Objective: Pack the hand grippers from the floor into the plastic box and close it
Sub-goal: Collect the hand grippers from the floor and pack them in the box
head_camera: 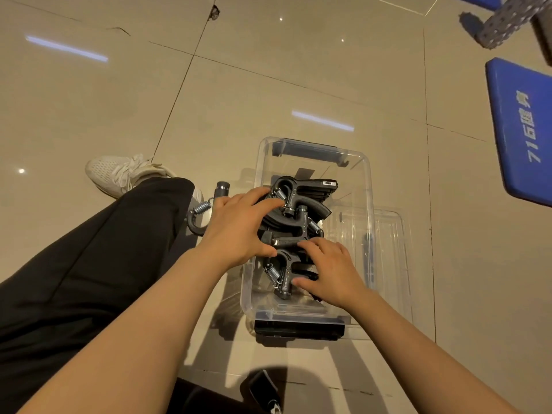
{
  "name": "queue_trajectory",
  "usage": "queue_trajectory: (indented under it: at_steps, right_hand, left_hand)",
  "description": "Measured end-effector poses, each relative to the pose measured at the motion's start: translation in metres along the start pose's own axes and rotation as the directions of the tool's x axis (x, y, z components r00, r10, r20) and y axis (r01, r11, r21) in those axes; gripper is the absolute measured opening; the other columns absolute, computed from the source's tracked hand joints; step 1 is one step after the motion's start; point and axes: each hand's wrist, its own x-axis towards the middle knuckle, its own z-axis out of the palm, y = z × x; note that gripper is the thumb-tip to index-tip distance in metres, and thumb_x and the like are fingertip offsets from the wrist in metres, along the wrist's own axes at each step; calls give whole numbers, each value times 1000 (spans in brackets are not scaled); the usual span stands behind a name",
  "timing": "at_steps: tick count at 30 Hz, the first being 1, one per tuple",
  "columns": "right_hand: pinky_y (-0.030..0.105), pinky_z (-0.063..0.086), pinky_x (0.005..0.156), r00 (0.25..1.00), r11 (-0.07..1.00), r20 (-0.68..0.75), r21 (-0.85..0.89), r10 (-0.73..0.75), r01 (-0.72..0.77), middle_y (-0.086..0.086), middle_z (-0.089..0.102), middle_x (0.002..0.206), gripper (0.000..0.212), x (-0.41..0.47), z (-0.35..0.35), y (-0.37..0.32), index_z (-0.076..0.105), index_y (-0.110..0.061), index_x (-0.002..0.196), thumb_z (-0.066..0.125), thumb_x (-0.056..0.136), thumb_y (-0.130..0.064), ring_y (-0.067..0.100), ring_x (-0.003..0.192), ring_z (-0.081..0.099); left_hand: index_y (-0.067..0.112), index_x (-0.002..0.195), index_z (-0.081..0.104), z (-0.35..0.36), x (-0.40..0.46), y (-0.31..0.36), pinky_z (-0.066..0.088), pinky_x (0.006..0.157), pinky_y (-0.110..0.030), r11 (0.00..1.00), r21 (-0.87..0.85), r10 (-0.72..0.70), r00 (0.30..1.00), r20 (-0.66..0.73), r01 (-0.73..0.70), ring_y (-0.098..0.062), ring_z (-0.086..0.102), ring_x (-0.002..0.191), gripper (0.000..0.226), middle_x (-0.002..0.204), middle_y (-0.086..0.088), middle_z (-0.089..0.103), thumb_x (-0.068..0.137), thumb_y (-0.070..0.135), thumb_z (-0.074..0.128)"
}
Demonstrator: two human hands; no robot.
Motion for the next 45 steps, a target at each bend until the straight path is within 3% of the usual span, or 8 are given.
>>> queue_trajectory:
  at_steps: [5, 9, 16, 18, 21, 25, 30, 45]
  right_hand:
    - [23, 47, 90, 956, 727, -260, 681, 134, 83, -18, 56, 113, 42, -23, -39, -42, 52, -35, 116, 71, 78, -39, 2, 107, 55]
    - [23, 49, 87, 885, 619, -442, 739, 150, 265, -15, 64, 100, 27, -38, -70, -56, 58, -36, 102, 66, 77, -39, 11, 102, 61]
    - [15, 45, 91, 863, 691, -491, 665, 119, 283, -19, 63, 113, 36, -43, -89, -50, 54, -42, 115, 64, 82, -33, 2, 109, 58]
    - [7, 40, 90, 879, 718, -462, 651, 116, 247, -29, 57, 114, 40, -42, -85, -49, 48, -48, 113, 65, 84, -26, -9, 109, 52]
    - [10, 40, 90, 883, 848, -461, 500, 88, 177, -21, 58, 113, 33, -29, -75, -44, 55, -37, 115, 63, 85, -26, -5, 105, 54]
    - [36, 42, 86, 926, 992, -376, 95, -38, 79, -3, 68, 98, 32, 11, -45, -26, 64, -19, 110, 72, 79, -22, 20, 91, 62]
    - [35, 50, 72, 940, 979, -289, -141, -182, 147, -2, 68, 86, 43, 40, 4, -13, 69, -17, 95, 85, 55, -9, 23, 75, 65]
    - [40, 53, 76, 953, 979, -225, -52, -203, 197, 3, 70, 93, 39, 55, 16, -9, 68, -14, 103, 80, 65, -12, 27, 82, 67]
  left_hand:
    - [41, 128, 50, -32, -1, 34, 29, 107, -32, 883, -460, -6, 977, -215, -96, -4, 41, 124, 79, 141, 12, 37, 56, 56, 79]
    - [38, 122, 54, -50, -7, 59, 38, 98, -12, 667, -697, 15, 940, -341, -264, 3, 44, 120, 70, 132, 12, 42, 57, 43, 81]
    - [45, 123, 50, -38, -9, 61, 45, 99, -29, 450, -862, -1, 966, -260, -232, -7, 51, 118, 82, 131, 14, 41, 51, 37, 88]
    - [48, 128, 44, -39, -8, 54, 43, 101, -23, 507, -835, 41, 974, -223, -213, -2, 47, 122, 89, 133, 19, 40, 51, 39, 88]
    - [49, 140, 23, -35, -5, 33, 25, 101, -8, 779, -601, 76, 978, -194, -180, 7, 27, 129, 105, 141, 25, 25, 50, 66, 75]
    - [28, 147, -18, -7, -6, -10, -2, 118, -42, 992, -120, -26, 994, 102, 38, -6, -19, 140, 142, 154, 10, -24, 44, 86, 61]
    - [22, 143, -29, 18, -12, -22, -13, 111, -41, 996, 83, -59, 967, 249, 39, -15, -25, 140, 141, 147, 5, -38, 56, 70, 70]
    - [20, 143, -29, 19, -7, -21, -14, 109, -43, 989, 145, -64, 966, 249, 28, -11, -28, 137, 140, 140, 7, -44, 55, 72, 67]
